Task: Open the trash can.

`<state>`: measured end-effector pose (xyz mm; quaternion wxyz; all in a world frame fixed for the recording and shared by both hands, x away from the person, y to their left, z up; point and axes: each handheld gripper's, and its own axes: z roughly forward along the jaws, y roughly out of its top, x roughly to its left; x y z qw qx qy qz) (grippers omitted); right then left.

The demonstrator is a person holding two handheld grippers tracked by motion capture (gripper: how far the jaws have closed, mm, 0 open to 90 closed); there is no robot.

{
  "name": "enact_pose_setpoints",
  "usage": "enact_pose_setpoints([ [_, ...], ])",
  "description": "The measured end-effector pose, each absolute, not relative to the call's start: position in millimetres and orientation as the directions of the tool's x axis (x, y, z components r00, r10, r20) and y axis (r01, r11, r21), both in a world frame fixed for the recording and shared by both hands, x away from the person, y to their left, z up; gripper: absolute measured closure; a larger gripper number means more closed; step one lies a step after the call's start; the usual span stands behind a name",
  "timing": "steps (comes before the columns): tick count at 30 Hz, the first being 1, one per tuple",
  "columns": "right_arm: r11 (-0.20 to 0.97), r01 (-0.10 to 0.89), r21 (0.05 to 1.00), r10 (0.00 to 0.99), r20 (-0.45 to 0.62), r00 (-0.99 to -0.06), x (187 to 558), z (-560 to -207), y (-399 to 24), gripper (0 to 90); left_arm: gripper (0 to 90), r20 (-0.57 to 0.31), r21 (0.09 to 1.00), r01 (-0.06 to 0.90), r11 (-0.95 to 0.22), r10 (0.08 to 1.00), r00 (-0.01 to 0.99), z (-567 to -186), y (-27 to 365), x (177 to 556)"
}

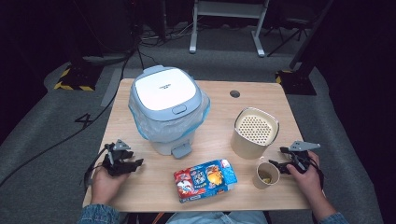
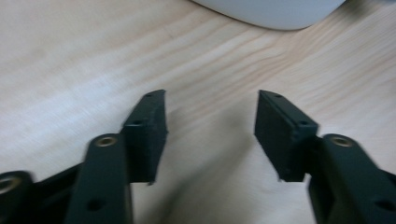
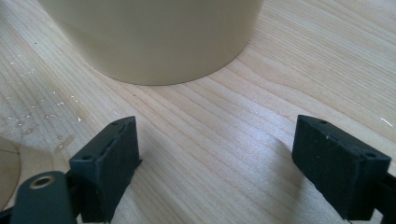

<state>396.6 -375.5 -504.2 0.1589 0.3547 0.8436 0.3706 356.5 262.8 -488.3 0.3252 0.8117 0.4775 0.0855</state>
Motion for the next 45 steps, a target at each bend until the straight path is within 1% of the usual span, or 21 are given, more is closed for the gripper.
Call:
enact_pose_setpoints([
  [1, 0.474, 0.481, 0.738, 0.716, -0.005, -0.698, 397, -504, -376, 15.1, 47.5, -0.211, 0.591, 0.742, -0.317, 0.827, 0.521, -486, 265, 358],
  [2, 0.474, 0.481, 0.738, 0.716, -0.005, -0.698, 397, -504, -375, 15.1, 49.5, -0.233, 0.585, 0.751, -0.305, 0.824, 0.516, -485, 265, 358],
  [4, 0.474, 0.481, 0.738, 0.716, -0.005, -0.698, 397, -504, -376, 15.1, 51.0, -0.245, 0.592, 0.746, -0.305, 0.813, 0.528, -477, 264, 356],
  [6, 0.474, 0.481, 0.738, 0.716, -0.005, -0.698, 397, -504, -376, 15.1, 52.6, -0.268, 0.632, 0.723, -0.279, 0.797, 0.542, -462, 264, 353],
  [7, 0.474, 0.481, 0.738, 0.716, -0.005, -0.698, 397, -504, -376, 15.1, 53.7, -0.268, 0.632, 0.723, -0.279, 0.797, 0.542, -462, 264, 353],
  [8, 0.474, 0.481, 0.738, 0.716, -0.005, -0.698, 397, -504, -375, 15.1, 53.7, -0.273, 0.65, 0.71, -0.269, 0.789, 0.55, -455, 264, 350],
  [9, 0.474, 0.481, 0.738, 0.716, -0.005, -0.698, 397, -504, -376, 15.1, 56.0, -0.273, 0.681, 0.685, -0.257, 0.78, 0.564, -439, 265, 347],
  [10, 0.474, 0.481, 0.738, 0.716, -0.005, -0.698, 397, -504, -376, 15.1, 56.7, -0.273, 0.681, 0.685, -0.257, 0.78, 0.564, -439, 265, 347],
  [13, 0.474, 0.481, 0.738, 0.716, -0.005, -0.698, 397, -504, -375, 15.1, 59.0, -0.234, 0.732, 0.63, -0.258, 0.774, 0.589, -416, 265, 339],
  [14, 0.474, 0.481, 0.738, 0.716, -0.006, -0.698, 397, -504, -375, 15.1, 61.7, -0.207, 0.762, 0.59, -0.267, 0.762, 0.613, -400, 264, 334],
  [17, 0.474, 0.48, 0.738, 0.716, -0.006, -0.698, 397, -504, -375, 15.1, 63.9, -0.19, 0.778, 0.564, -0.276, 0.753, 0.63, -389, 262, 331],
  [18, 0.474, 0.481, 0.738, 0.716, -0.006, -0.698, 397, -504, -375, 15.1, 66.5, -0.165, 0.789, 0.539, -0.296, 0.742, 0.649, -377, 259, 329],
  [19, 0.474, 0.481, 0.738, 0.716, -0.006, -0.698, 397, -504, -375, 15.1, 68.3, -0.165, 0.789, 0.539, -0.296, 0.742, 0.649, -377, 259, 329],
  [20, 0.474, 0.48, 0.738, 0.716, -0.005, -0.698, 397, -504, -375, 15.1, 68.3, -0.144, 0.795, 0.52, -0.312, 0.736, 0.662, -370, 257, 328],
  [21, 0.474, 0.481, 0.738, 0.716, -0.005, -0.698, 397, -504, -375, 15.1, 71.8, -0.136, 0.798, 0.509, -0.323, 0.727, 0.673, -364, 255, 327],
  [22, 0.473, 0.481, 0.738, 0.716, -0.005, -0.698, 396, -504, -375, 15.1, 77.3, -0.115, 0.803, 0.485, -0.346, 0.708, 0.696, -355, 250, 326],
  [23, 0.473, 0.481, 0.738, 0.716, -0.005, -0.698, 396, -504, -375, 15.1, 79.8, -0.115, 0.803, 0.485, -0.346, 0.708, 0.696, -355, 250, 326],
  [27, 0.474, 0.48, 0.738, 0.716, -0.006, -0.698, 396, -504, -375, 15.2, 83.8, -0.08, 0.812, 0.439, -0.385, 0.671, 0.737, -338, 242, 326],
  [30, 0.474, 0.481, 0.738, 0.716, -0.005, -0.698, 396, -504, -375, 15.2, 88.4, -0.076, 0.824, 0.412, -0.388, 0.646, 0.76, -328, 237, 328],
  [40, 0.473, 0.481, 0.738, 0.716, -0.005, -0.698, 396, -504, -375, 15.2, 89.9, -0.046, 0.854, 0.353, -0.383, 0.62, 0.783, -296, 225, 337],
  [45, 0.473, 0.48, 0.738, 0.717, -0.007, -0.697, 396, -504, -375, 15.3, 89.9, -0.032, 0.865, 0.325, -0.382, 0.604, 0.796, -289, 218, 343],
])
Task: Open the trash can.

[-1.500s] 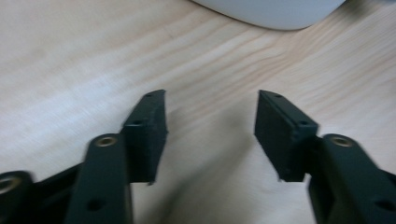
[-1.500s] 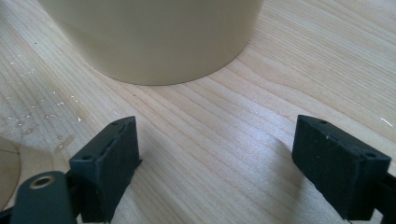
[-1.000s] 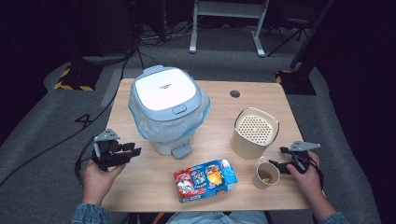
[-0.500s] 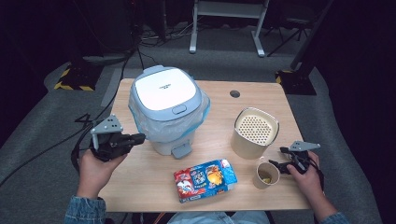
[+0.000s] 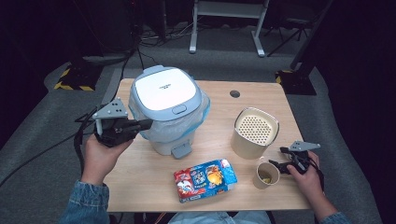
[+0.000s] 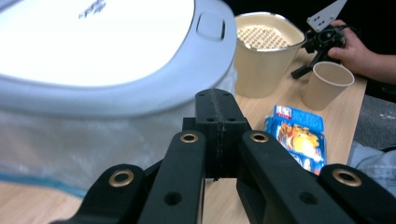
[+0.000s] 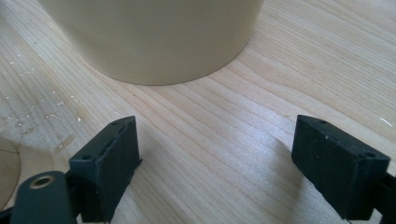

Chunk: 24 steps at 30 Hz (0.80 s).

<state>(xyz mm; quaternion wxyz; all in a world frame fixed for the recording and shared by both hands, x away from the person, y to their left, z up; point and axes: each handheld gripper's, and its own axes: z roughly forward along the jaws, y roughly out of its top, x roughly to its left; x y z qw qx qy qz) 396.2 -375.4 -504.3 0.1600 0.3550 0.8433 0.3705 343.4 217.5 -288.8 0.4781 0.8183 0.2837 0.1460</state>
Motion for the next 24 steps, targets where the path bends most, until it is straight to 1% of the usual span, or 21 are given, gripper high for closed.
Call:
enact_pose_setpoints([
  [3, 0.473, 0.48, 0.738, 0.717, -0.007, -0.697, 396, -504, -375, 15.2, 89.9, -0.028, 0.867, 0.315, -0.385, 0.594, 0.804, -285, 213, 349],
  [12, 0.473, 0.48, 0.739, 0.718, -0.008, -0.696, 396, -504, -375, 15.4, 89.9, -0.057, 0.881, 0.308, -0.358, 0.567, 0.822, -272, 194, 367],
  [13, 0.473, 0.48, 0.739, 0.718, -0.008, -0.696, 396, -504, -375, 15.4, 89.9, -0.052, 0.881, 0.307, -0.36, 0.571, 0.82, -271, 191, 369],
  [17, 0.473, 0.48, 0.739, 0.718, -0.007, -0.696, 396, -504, -375, 15.3, 89.8, -0.079, 0.885, 0.325, -0.332, 0.581, 0.81, -271, 182, 376],
  [24, 0.473, 0.48, 0.739, 0.718, -0.007, -0.696, 396, -504, -375, 15.4, 89.9, -0.075, 0.863, 0.343, -0.37, 0.579, 0.812, -276, 159, 386],
])
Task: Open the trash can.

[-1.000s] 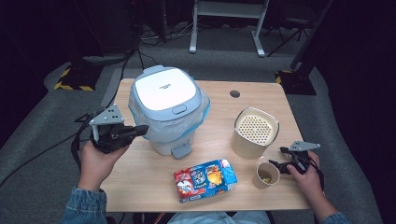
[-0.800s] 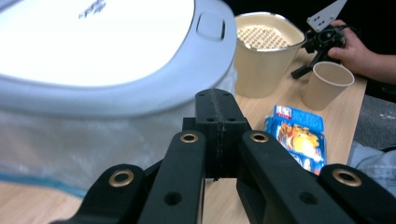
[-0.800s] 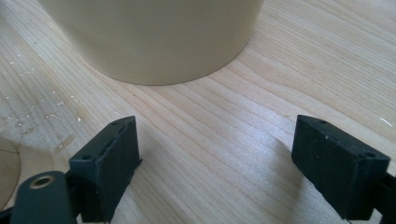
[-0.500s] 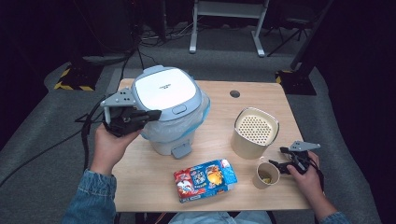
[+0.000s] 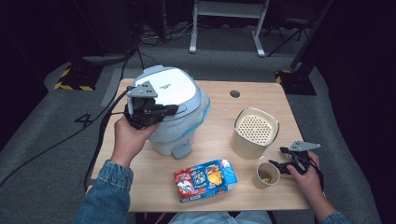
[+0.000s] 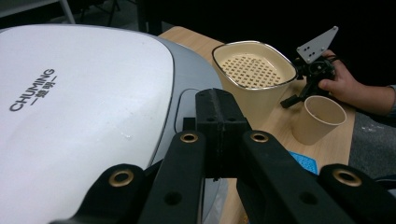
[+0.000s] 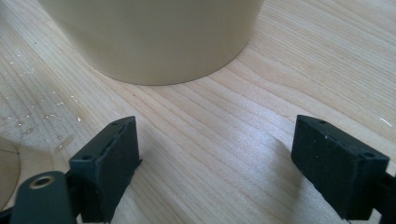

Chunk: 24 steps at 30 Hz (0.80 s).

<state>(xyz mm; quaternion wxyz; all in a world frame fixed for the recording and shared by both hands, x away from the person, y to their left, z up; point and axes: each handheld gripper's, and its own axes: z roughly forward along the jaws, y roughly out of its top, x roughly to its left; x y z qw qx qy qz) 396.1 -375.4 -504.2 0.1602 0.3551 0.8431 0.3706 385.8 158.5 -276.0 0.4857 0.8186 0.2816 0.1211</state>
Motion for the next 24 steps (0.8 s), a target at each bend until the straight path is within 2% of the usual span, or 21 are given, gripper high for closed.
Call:
enact_pose_setpoints([
  [6, 0.473, 0.48, 0.739, 0.718, -0.007, -0.696, 396, -504, -375, 15.4, 89.8, -0.072, 0.858, 0.353, -0.374, 0.593, 0.802, -277, 154, 390],
  [14, 0.473, 0.48, 0.739, 0.718, -0.007, -0.696, 396, -504, -375, 15.3, 90.0, 0.019, 0.837, 0.329, -0.437, 0.625, 0.781, -272, 144, 385],
  [24, 0.473, 0.48, 0.739, 0.718, -0.007, -0.696, 396, -504, -375, 15.4, 90.0, 0.033, 0.823, 0.333, -0.461, 0.622, 0.782, -271, 141, 384],
])
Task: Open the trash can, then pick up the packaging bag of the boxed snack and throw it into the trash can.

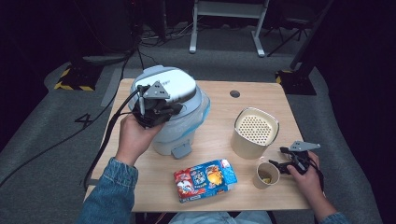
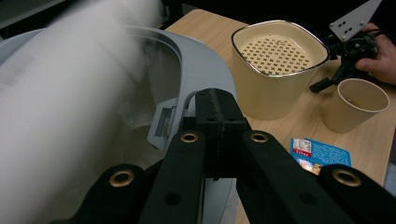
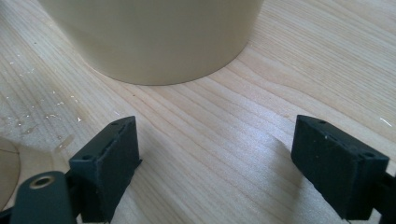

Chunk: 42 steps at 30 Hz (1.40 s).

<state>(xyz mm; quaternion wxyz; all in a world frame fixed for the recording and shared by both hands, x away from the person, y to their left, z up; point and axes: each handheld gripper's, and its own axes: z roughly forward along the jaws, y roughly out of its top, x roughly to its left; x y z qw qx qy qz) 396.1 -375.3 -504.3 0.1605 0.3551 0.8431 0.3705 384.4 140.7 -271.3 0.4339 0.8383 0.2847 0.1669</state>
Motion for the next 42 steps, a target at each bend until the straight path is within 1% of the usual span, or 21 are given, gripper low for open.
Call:
enact_pose_setpoints([
  [4, 0.473, 0.48, 0.739, 0.718, -0.008, -0.696, 396, -504, -375, 15.4, 90.0, 0.031, 0.822, 0.333, -0.463, 0.62, 0.784, -273, 141, 385],
  [8, 0.474, 0.48, 0.738, 0.718, -0.009, -0.696, 396, -504, -375, 15.5, 89.0, 0.004, 0.843, 0.325, -0.428, 0.61, 0.793, -274, 147, 387],
  [9, 0.473, 0.48, 0.739, 0.719, -0.009, -0.695, 396, -504, -375, 15.5, 80.1, -0.018, 0.848, 0.333, -0.413, 0.605, 0.796, -274, 149, 388],
  [10, 0.473, 0.481, 0.738, 0.719, -0.008, -0.695, 396, -504, -375, 15.4, 68.3, -0.033, 0.852, 0.335, -0.401, 0.598, 0.8, -274, 151, 389],
  [11, 0.473, 0.481, 0.738, 0.719, -0.008, -0.695, 396, -504, -375, 15.4, 68.3, -0.039, 0.854, 0.337, -0.396, 0.598, 0.8, -274, 152, 388],
  [12, 0.474, 0.481, 0.738, 0.719, -0.008, -0.695, 396, -504, -375, 15.5, 65.3, -0.034, 0.857, 0.331, -0.395, 0.597, 0.802, -275, 154, 387],
  [13, 0.473, 0.482, 0.737, 0.719, -0.007, -0.695, 396, -504, -375, 15.5, 59.6, -0.039, 0.861, 0.328, -0.389, 0.593, 0.804, -275, 155, 386],
  [18, 0.468, 0.487, 0.738, 0.722, -0.001, -0.692, 395, -504, -376, 16.9, 57.0, -0.038, 0.873, 0.309, -0.378, 0.579, 0.815, -274, 162, 373],
  [21, 0.462, 0.493, 0.737, 0.728, 0.001, -0.685, 394, -502, -381, 23.7, 55.9, -0.025, 0.872, 0.302, -0.384, 0.582, 0.813, -275, 166, 363],
  [22, 0.464, 0.502, 0.73, 0.733, 0.001, -0.68, 393, -500, -383, 30.2, 55.2, -0.016, 0.872, 0.299, -0.387, 0.59, 0.808, -277, 169, 357],
  [25, 0.446, 0.514, 0.733, 0.737, 0.026, -0.676, 391, -495, -388, 31.7, 55.2, -0.004, 0.871, 0.296, -0.392, 0.597, 0.802, -279, 173, 350],
  [26, 0.439, 0.518, 0.735, 0.736, 0.037, -0.676, 390, -493, -389, 34.1, 55.2, -0.001, 0.872, 0.294, -0.392, 0.599, 0.801, -281, 175, 348],
  [30, 0.419, 0.507, 0.753, 0.728, 0.054, -0.683, 383, -474, -393, 37.2, 52.1, 0.004, 0.879, 0.292, -0.378, 0.616, 0.787, -292, 186, 337],
  [32, 0.403, 0.502, 0.765, 0.718, 0.075, -0.692, 380, -462, -392, 38.7, 51.8, 0.003, 0.875, 0.302, -0.38, 0.626, 0.78, -296, 191, 334],
  [35, 0.409, 0.485, 0.773, 0.706, 0.068, -0.705, 377, -449, -390, 39.9, 51.7, 0.008, 0.87, 0.311, -0.383, 0.641, 0.767, -307, 199, 326],
  [36, 0.415, 0.472, 0.778, 0.697, 0.063, -0.715, 375, -440, -387, 40.7, 51.7, 0.0, 0.871, 0.32, -0.372, 0.652, 0.759, -315, 206, 323],
  [41, 0.418, 0.466, 0.78, 0.678, 0.074, -0.732, 371, -427, -383, 41.4, 51.5, -0.033, 0.878, 0.343, -0.335, 0.673, 0.739, -332, 219, 319],
  [42, 0.429, 0.456, 0.78, 0.661, 0.073, -0.747, 369, -420, -377, 43.0, 50.9, -0.04, 0.886, 0.343, -0.312, 0.685, 0.727, -346, 227, 316],
])
